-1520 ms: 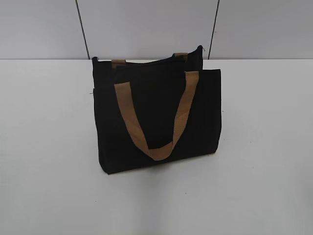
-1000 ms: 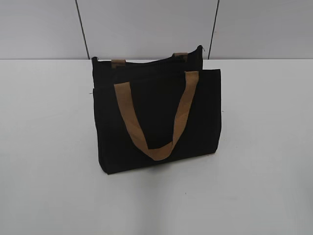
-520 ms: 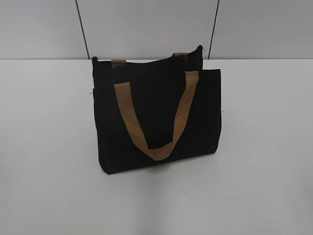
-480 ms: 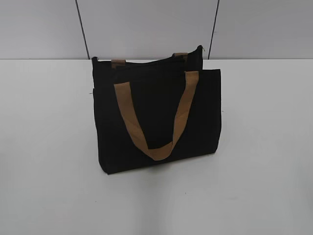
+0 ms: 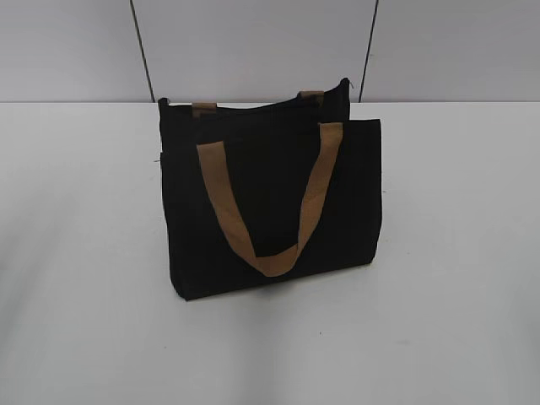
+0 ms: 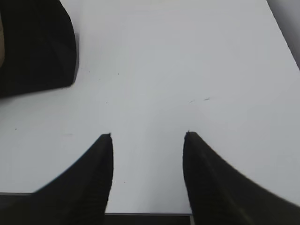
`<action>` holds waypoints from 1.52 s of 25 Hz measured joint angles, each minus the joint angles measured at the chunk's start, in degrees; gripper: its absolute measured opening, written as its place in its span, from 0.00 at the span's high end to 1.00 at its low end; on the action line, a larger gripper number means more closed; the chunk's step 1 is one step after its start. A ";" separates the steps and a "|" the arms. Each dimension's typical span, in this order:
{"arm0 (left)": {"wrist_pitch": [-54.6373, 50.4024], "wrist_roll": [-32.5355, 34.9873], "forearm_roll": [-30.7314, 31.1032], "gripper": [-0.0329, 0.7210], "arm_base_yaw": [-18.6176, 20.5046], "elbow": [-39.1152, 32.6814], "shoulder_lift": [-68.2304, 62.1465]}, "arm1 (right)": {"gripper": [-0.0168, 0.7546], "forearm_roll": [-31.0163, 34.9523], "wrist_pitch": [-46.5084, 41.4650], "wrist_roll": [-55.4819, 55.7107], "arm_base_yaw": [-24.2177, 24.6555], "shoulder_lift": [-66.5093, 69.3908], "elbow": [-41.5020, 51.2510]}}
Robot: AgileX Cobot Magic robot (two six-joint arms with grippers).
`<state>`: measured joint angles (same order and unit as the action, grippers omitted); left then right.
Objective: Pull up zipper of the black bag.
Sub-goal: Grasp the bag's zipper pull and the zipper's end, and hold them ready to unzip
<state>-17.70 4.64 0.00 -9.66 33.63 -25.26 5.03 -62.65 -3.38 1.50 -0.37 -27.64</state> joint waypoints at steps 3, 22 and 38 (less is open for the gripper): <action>11.94 0.19 0.00 0.51 -2.46 -4.89 -4.74 | 0.48 0.00 0.00 0.00 0.00 0.00 0.00; 53.21 -2.22 0.00 0.51 -15.24 -17.23 -48.07 | 0.48 0.00 0.00 0.00 0.00 0.00 0.00; 66.03 -3.94 8.33 0.51 -16.00 -14.54 -71.78 | 0.48 0.00 0.00 0.00 0.00 0.00 0.00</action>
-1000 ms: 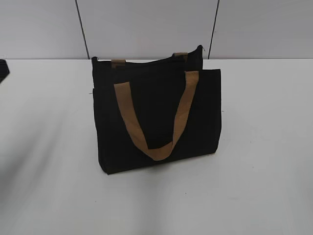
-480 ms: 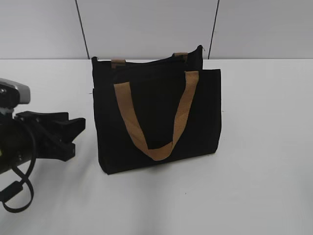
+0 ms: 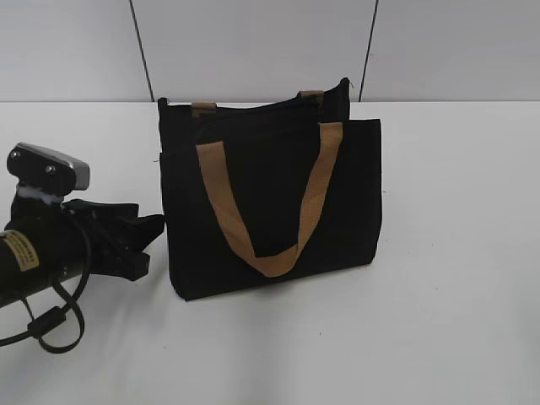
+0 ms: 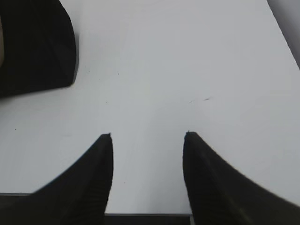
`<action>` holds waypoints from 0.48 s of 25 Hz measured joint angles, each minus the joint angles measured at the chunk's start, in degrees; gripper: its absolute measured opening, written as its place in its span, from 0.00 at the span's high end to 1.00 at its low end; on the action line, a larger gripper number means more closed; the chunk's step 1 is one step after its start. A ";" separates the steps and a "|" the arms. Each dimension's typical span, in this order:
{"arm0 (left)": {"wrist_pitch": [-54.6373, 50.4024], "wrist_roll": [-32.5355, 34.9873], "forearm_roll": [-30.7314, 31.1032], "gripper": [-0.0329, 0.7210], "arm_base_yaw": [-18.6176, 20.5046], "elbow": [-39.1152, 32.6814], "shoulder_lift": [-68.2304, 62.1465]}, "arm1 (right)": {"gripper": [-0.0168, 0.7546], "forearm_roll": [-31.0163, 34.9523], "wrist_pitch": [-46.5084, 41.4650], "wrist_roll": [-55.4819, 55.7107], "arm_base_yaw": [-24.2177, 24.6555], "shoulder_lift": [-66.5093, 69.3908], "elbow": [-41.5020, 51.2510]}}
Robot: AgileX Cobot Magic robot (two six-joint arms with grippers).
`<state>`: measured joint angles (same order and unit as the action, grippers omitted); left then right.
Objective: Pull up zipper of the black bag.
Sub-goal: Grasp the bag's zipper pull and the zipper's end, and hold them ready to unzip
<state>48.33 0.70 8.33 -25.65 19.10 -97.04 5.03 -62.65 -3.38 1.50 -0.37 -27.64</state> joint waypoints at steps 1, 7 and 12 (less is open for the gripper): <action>-0.32 0.00 0.15 0.51 0.48 0.69 -0.60 | 0.48 0.00 0.00 0.00 0.00 0.00 0.00; -2.65 -4.28 9.19 0.47 2.13 4.96 -4.25 | 0.48 0.00 0.00 0.00 0.00 0.00 0.00; -2.45 -5.65 13.13 0.39 2.59 6.29 -6.06 | 0.48 0.00 0.00 0.00 0.00 0.00 0.00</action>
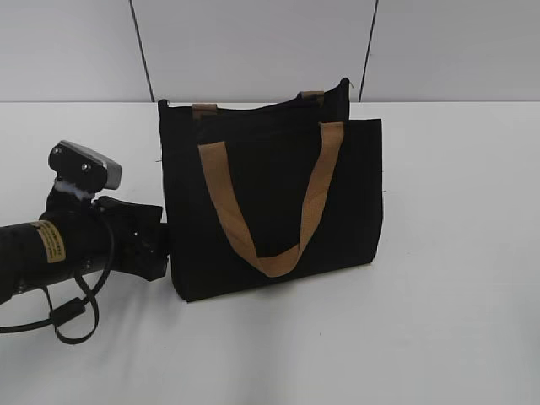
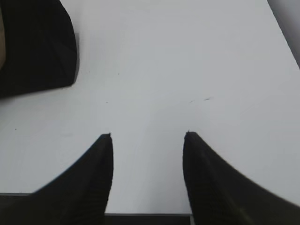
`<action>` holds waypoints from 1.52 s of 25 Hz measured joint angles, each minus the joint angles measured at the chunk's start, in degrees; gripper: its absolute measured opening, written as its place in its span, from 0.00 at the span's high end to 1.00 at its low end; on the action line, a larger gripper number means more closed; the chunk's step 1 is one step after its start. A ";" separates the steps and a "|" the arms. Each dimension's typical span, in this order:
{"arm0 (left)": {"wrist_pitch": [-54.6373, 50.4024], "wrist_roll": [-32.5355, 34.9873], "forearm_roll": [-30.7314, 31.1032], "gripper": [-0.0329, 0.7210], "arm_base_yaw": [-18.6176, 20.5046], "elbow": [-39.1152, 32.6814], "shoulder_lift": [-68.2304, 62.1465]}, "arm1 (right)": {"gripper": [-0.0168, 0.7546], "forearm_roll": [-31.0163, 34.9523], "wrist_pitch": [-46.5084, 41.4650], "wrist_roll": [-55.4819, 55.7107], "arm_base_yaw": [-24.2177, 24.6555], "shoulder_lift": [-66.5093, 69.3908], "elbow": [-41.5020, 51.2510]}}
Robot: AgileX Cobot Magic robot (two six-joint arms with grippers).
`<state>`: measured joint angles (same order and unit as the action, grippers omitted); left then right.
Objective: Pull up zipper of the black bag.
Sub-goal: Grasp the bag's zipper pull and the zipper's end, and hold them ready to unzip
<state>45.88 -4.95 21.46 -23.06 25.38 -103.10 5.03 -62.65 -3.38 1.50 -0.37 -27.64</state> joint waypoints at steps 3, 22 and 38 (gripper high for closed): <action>0.16 -0.20 0.27 0.38 0.64 0.98 -0.76 | 0.48 0.00 0.00 0.00 0.00 0.00 0.00; 6.02 -0.39 0.38 0.88 1.18 3.35 -6.60 | 0.48 0.00 0.00 0.00 0.00 0.00 0.00; -10.23 -0.39 -3.48 0.95 1.18 3.35 14.26 | 0.48 0.00 0.00 0.00 0.00 0.00 0.00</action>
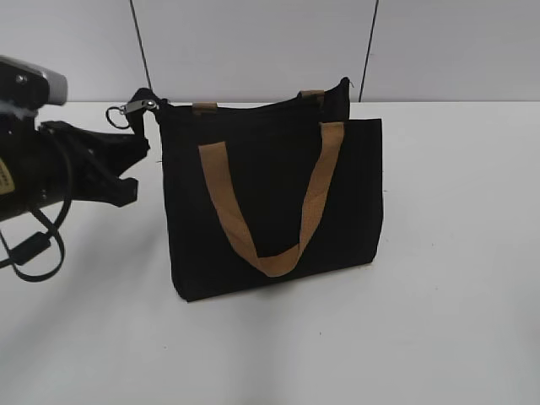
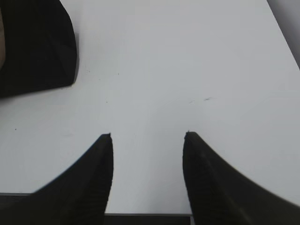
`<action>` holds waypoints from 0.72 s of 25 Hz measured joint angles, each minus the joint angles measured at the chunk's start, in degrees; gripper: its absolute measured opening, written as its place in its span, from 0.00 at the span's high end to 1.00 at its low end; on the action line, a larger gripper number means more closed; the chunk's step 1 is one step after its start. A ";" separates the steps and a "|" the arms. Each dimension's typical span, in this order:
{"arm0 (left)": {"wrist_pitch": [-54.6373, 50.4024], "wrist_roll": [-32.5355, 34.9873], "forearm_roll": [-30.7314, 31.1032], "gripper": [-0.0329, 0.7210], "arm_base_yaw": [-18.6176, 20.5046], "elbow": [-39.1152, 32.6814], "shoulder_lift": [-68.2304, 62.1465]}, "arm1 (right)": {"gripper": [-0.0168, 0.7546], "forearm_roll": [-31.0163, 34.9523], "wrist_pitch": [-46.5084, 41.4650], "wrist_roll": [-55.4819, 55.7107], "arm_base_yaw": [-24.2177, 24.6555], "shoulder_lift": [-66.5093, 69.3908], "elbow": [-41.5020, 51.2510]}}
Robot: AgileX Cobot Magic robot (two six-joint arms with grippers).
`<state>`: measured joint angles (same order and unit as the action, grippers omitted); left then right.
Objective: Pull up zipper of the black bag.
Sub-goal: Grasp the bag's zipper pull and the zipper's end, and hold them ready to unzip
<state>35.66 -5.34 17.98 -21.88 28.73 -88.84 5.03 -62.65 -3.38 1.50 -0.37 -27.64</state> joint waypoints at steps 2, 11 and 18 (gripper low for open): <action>-2.18 0.00 0.00 0.95 0.00 0.00 4.41 | 0.48 0.00 0.00 0.00 0.00 0.00 0.00; -4.43 0.00 0.09 0.95 0.00 -0.05 13.78 | 0.48 0.00 0.00 0.00 0.00 0.00 0.00; -4.89 -0.28 0.09 0.95 0.00 -0.05 15.77 | 0.48 1.34 0.00 -0.25 0.00 0.00 0.00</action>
<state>30.77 -5.62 18.08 -21.88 28.68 -73.07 6.36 -62.65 -3.64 1.50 -0.37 -27.64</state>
